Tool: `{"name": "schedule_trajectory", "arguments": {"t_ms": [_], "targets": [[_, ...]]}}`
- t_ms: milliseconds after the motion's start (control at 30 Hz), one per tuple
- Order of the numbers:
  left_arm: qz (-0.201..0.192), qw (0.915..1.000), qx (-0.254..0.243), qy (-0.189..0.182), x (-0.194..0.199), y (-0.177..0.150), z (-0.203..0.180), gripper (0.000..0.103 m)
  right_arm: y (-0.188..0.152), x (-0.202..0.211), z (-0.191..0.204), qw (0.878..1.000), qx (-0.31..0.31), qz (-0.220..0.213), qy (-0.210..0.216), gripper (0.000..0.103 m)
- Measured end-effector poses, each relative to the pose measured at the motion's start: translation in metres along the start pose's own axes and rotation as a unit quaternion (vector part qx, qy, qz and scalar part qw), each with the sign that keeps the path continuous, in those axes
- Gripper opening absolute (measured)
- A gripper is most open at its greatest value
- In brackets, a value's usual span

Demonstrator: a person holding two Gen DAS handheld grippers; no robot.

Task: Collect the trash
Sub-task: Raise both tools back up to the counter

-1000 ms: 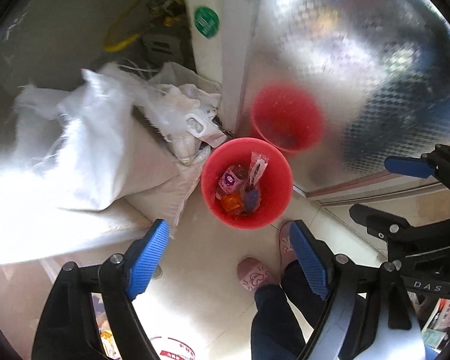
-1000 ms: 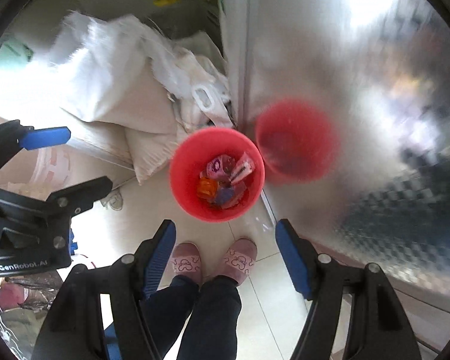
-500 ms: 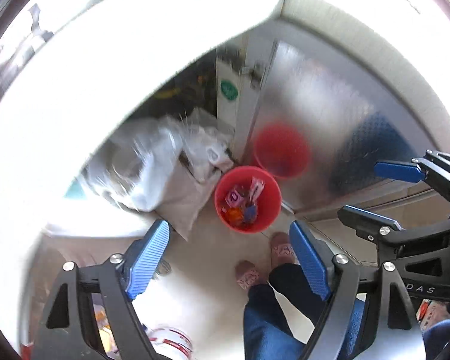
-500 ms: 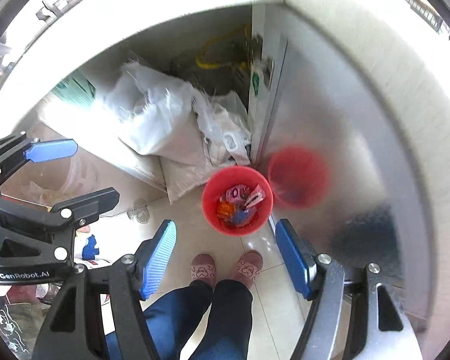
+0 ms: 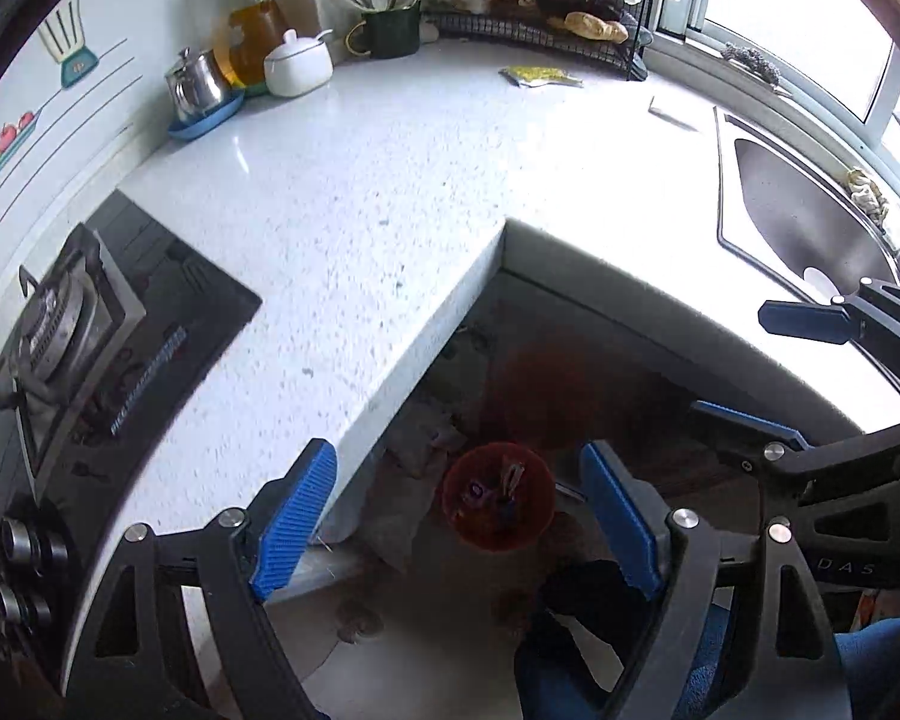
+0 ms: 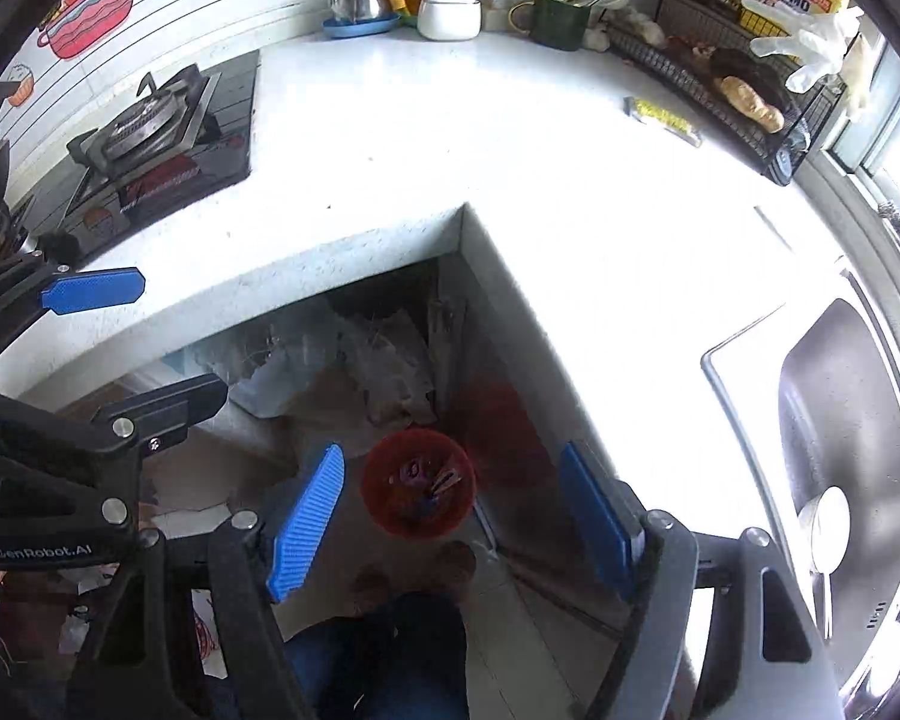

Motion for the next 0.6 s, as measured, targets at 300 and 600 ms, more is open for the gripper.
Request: {"name": "schedule_trajectory", "arguments": {"t_ms": [300,600], "targets": [[-0.039,0.9973,-0.061,0.002,0.003,0.08,-0.003,0.084,0.052,0.02,-0.042,0.997,-0.046,-0.043,-0.049,0.076],[-0.058,0.9923,-0.109,-0.003,-0.016,0.183,0.001,0.086,0.113,0.024,-0.102,0.988,-0.12,-0.058,-0.081,0.077]]}}
Point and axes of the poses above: each gripper's, at about its wrist camera, not at the fingertips, and x roughly against the way its jaws point, z to its left, y to its top, the point moved 9 cm from there along -x, roughly the way its jaws point, and after that the axes turned 7 degrees about -x, right-handed, at the moved point
